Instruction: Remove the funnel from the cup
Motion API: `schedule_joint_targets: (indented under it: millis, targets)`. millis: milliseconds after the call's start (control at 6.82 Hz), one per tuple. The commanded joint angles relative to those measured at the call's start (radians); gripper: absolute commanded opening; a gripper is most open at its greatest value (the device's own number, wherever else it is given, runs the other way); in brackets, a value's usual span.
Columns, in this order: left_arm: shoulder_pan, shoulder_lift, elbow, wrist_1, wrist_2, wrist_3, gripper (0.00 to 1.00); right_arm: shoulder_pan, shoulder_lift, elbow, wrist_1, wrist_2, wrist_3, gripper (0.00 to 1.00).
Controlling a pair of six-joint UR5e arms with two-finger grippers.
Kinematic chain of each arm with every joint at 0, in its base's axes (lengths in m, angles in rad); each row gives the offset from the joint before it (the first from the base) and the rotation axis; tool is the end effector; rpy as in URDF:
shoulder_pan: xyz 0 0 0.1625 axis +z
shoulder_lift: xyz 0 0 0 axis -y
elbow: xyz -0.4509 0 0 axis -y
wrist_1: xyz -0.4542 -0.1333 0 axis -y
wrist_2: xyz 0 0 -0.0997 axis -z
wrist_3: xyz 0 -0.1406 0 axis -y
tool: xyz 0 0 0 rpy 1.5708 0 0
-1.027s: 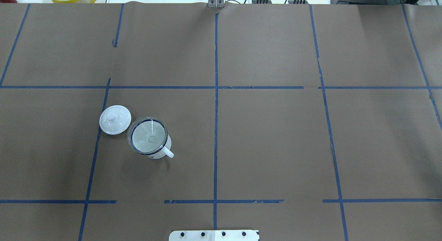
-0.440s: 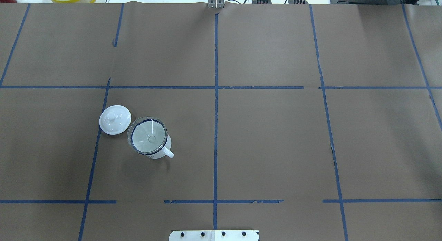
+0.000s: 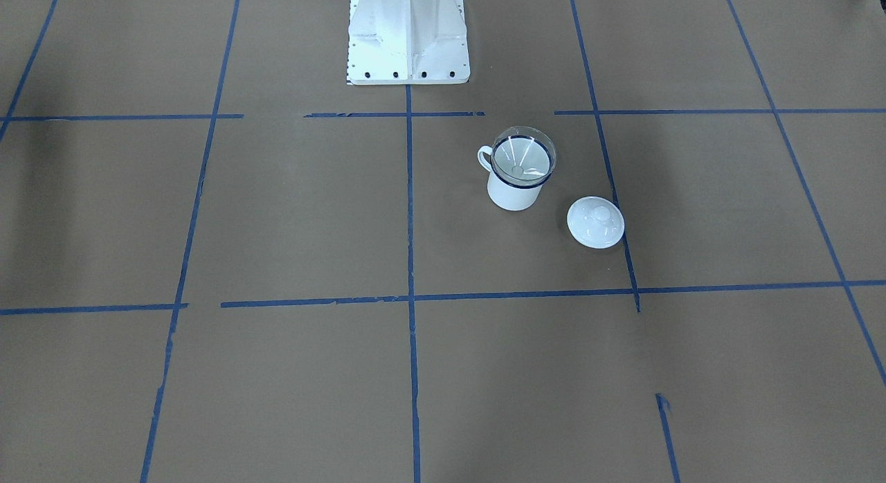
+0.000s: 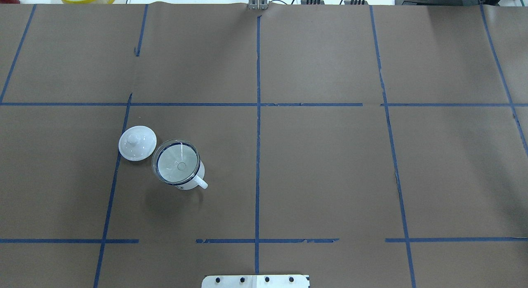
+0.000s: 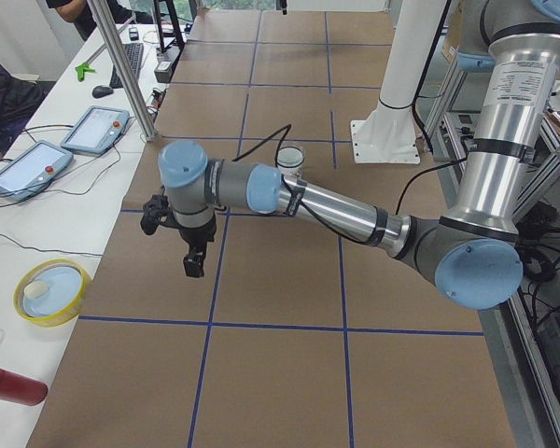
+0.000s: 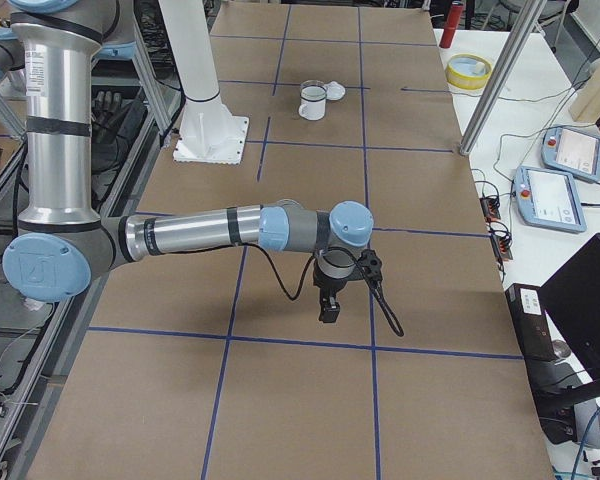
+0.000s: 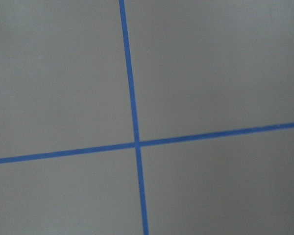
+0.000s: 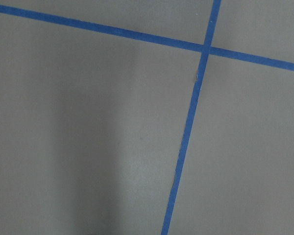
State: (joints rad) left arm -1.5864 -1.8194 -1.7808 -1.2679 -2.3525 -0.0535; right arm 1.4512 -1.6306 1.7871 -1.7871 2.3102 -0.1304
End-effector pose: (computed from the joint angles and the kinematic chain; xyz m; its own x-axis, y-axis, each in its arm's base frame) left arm -0.0441 -0.6316 0.4816 0.7095 0.0452 -0.7033 0.0534 0.9916 0.1176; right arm -0.0232 -0.5159 0.6515 0.7166 -0.1766 0.6747 0.2141 0.9764 0.0282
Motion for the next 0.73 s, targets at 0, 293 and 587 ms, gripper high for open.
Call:
schedule_joint_targets:
  millis: [0,293,587]
  targets:
    - [0.085,-0.089,-0.220,0.140,0.009,-0.197,1.00,0.000,0.000,0.000,-0.002,0.000,0.000,1.00]
    - [0.291,-0.097,-0.392,0.140,0.107,-0.473,1.00,0.000,0.000,0.000,0.000,0.000,0.000,1.00]
    - [0.542,-0.191,-0.440,0.140,0.215,-0.763,1.00,0.000,0.000,-0.002,0.000,0.000,0.000,1.00]
